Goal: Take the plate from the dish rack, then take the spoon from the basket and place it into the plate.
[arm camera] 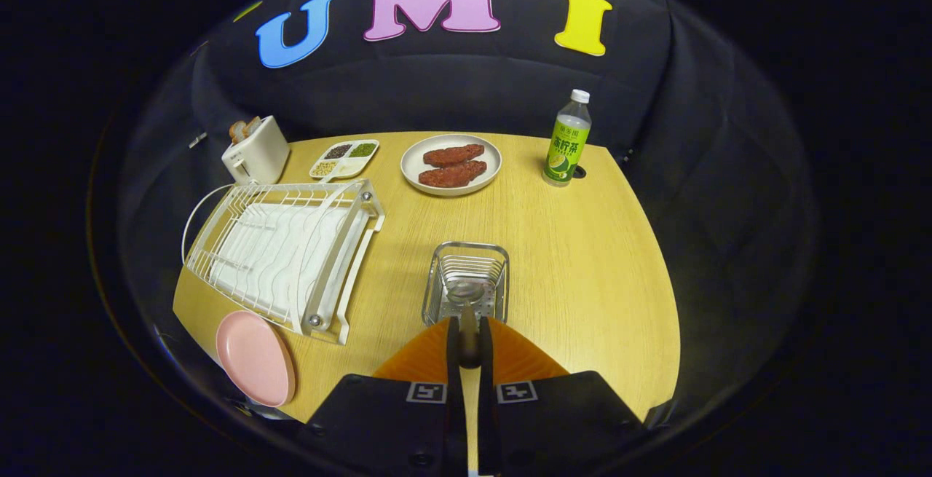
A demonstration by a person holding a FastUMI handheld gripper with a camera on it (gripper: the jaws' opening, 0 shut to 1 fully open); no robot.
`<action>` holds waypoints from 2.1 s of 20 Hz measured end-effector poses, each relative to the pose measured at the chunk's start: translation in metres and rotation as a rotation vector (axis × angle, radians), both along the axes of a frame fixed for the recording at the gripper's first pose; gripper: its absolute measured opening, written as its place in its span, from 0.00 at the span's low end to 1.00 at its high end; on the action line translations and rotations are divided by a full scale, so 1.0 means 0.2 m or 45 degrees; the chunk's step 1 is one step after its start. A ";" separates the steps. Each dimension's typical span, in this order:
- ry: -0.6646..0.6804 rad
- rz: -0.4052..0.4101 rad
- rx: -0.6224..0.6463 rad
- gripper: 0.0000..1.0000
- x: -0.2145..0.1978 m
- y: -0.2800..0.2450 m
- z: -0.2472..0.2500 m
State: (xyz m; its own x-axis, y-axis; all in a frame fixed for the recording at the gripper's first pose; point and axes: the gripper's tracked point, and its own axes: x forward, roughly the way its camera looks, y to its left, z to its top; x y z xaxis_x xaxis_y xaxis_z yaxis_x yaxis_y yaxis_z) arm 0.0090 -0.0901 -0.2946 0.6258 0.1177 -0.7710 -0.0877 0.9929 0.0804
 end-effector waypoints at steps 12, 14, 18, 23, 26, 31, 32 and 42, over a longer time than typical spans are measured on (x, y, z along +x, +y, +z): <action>-0.206 0.038 0.133 0.10 -0.13 0.23 0.72; -0.223 0.099 0.200 0.10 -0.20 0.39 0.82; -0.197 0.236 0.347 0.10 -0.34 0.76 0.89; -0.093 0.435 0.422 0.10 -0.56 1.20 0.73; -0.054 0.564 0.401 0.10 -0.64 1.40 0.55; -0.031 0.717 0.382 0.10 -0.71 1.63 0.25; -0.030 0.741 0.361 0.10 -0.72 1.64 0.21; 0.147 0.821 0.383 0.14 -0.89 1.53 -0.05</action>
State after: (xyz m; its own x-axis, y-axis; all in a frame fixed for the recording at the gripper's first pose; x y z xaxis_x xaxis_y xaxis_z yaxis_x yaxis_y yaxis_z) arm -0.1692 0.2157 -0.3054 0.2765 0.6538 -0.7044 -0.6234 0.6798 0.3862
